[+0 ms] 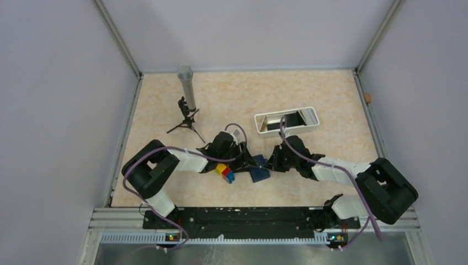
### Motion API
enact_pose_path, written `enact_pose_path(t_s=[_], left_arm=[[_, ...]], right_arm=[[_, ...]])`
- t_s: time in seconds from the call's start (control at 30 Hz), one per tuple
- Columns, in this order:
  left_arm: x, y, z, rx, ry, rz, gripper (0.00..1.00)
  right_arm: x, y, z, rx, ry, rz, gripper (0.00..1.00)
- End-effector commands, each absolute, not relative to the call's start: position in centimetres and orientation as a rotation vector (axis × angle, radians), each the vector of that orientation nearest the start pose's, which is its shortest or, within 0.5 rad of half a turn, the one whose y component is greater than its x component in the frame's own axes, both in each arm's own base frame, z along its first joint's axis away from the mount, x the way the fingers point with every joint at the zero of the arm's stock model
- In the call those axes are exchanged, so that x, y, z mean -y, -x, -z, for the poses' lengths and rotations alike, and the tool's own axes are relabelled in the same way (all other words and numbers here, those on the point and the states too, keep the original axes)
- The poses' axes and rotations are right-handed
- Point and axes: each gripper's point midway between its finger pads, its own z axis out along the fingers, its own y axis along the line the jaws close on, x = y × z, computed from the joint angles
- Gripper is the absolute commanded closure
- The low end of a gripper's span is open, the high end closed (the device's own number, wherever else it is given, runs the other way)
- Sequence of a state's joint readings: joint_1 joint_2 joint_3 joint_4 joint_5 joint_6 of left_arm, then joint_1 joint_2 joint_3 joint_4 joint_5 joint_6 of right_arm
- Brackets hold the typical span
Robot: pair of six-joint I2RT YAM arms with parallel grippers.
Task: Put the credit cards into the card holder
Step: Close the card holder at the center of the board.
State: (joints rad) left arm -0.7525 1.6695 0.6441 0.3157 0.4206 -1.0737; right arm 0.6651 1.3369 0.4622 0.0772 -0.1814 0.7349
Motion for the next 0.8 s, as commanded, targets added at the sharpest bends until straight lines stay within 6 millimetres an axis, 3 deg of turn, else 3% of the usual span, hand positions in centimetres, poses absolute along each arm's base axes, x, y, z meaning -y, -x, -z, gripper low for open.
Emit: enact_pose_path(t_s=[0.0, 0.17, 0.27, 0.33, 0.53, 0.6, 0.7, 0.77], left_arm=[[34.6, -22.0, -6.9, -2.397, 0.031, 1.353, 0.47], [35.1, -21.9, -7.3, -2.349, 0.004, 1.416, 0.51], [35.4, -21.8, -7.8, -2.311, 0.011, 1.474, 0.61], [35.6, -21.8, -8.8, -2.256, 0.008, 1.52, 0.66], [35.3, -21.7, -10.4, -2.165, 0.001, 1.555, 0.68], [35.2, -21.7, -10.7, -2.146, -0.004, 1.564, 0.8], [35.6, -21.4, -12.0, -2.098, -0.04, 1.626, 0.87], [35.8, -21.2, -12.5, -2.083, -0.062, 1.65, 1.0]], right_arm=[[-24.0, -19.3, -1.3, -2.533, -0.075, -0.912, 1.0], [-24.1, -19.4, -1.3, -2.502, -0.142, -0.955, 1.0], [-24.4, -19.4, -1.5, -2.472, -0.164, -1.004, 1.0], [-24.7, -19.5, -2.1, -2.438, -0.163, -1.038, 1.0], [-24.6, -19.7, -4.5, -2.303, -0.181, -1.137, 1.0], [-24.5, -19.8, -5.1, -2.276, -0.171, -1.145, 1.0], [-24.3, -19.8, -5.3, -2.267, -0.155, -1.131, 1.0], [-24.2, -19.8, -5.1, -2.278, -0.146, -1.112, 1.0]])
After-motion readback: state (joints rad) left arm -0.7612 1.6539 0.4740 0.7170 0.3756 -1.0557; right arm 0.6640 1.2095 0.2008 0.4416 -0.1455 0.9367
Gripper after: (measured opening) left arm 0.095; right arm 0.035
